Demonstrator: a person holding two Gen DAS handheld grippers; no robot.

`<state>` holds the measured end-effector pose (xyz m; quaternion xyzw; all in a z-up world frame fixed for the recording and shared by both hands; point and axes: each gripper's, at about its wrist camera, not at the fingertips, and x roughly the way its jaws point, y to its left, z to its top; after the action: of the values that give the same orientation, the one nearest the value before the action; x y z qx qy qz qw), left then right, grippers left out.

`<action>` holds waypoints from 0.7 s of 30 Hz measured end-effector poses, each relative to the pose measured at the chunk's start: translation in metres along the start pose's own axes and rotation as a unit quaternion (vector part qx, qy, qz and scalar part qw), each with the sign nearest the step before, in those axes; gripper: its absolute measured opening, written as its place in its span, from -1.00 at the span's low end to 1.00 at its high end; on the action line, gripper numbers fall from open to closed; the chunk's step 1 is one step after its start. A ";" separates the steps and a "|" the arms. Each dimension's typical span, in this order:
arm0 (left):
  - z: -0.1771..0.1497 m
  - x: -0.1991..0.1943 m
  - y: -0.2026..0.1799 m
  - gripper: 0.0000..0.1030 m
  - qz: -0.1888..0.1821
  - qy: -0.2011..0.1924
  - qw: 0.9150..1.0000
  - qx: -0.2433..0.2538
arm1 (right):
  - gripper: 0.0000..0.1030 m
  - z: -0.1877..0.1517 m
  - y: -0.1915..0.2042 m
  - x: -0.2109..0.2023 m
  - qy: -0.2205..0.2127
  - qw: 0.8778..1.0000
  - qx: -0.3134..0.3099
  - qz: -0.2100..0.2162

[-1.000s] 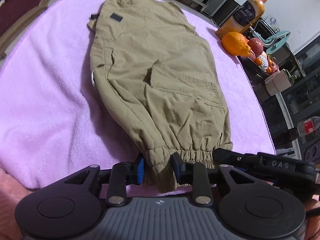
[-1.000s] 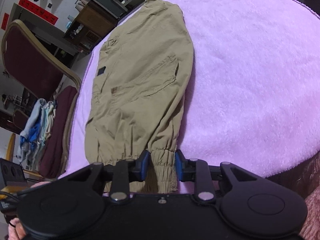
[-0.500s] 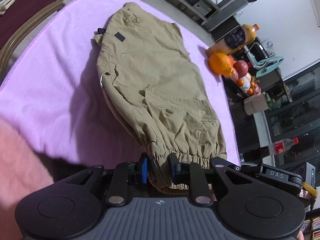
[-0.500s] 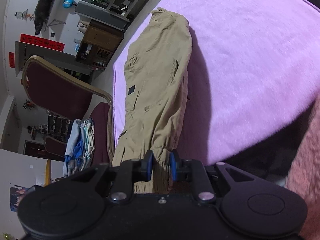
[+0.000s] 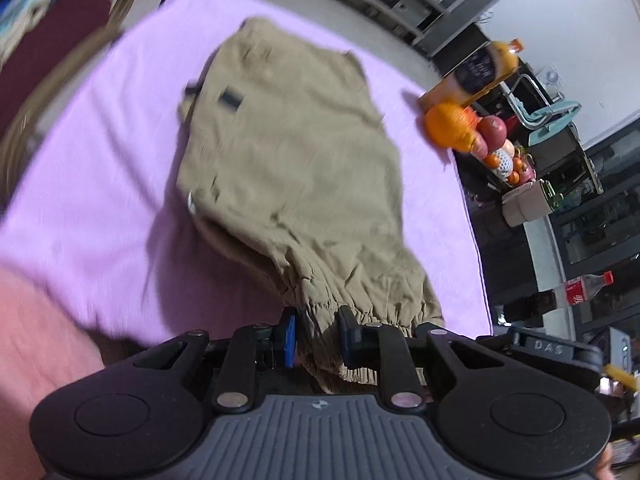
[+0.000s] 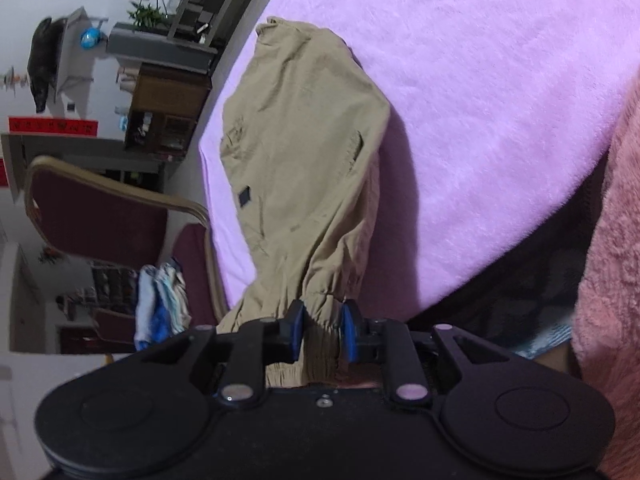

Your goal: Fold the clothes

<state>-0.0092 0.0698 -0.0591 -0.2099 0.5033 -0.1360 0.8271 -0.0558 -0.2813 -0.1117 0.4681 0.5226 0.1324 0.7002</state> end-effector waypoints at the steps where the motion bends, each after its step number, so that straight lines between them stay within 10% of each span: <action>1: 0.006 0.001 -0.004 -0.61 0.003 -0.005 1.000 0.007 | -0.61 0.003 0.004 0.000 -0.003 1.000 0.005 0.005; 10: 0.101 0.034 -0.024 -0.29 0.038 -0.084 0.995 0.047 | -0.42 0.060 0.050 0.034 -0.054 0.998 0.021 0.002; 17: 0.128 -0.018 -0.015 -0.02 0.036 -0.185 0.977 0.097 | 0.04 0.097 0.119 0.012 -0.125 0.983 -0.134 -0.025; 21: 0.122 -0.010 0.015 -0.03 0.065 -0.170 0.978 0.103 | 0.04 0.106 0.134 -0.001 -0.141 0.966 -0.215 -0.035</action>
<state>0.0951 0.1134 -0.0093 -0.1102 0.3512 -0.0955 0.9249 0.0749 -0.2666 -0.0032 0.3015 0.3937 0.1496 0.8554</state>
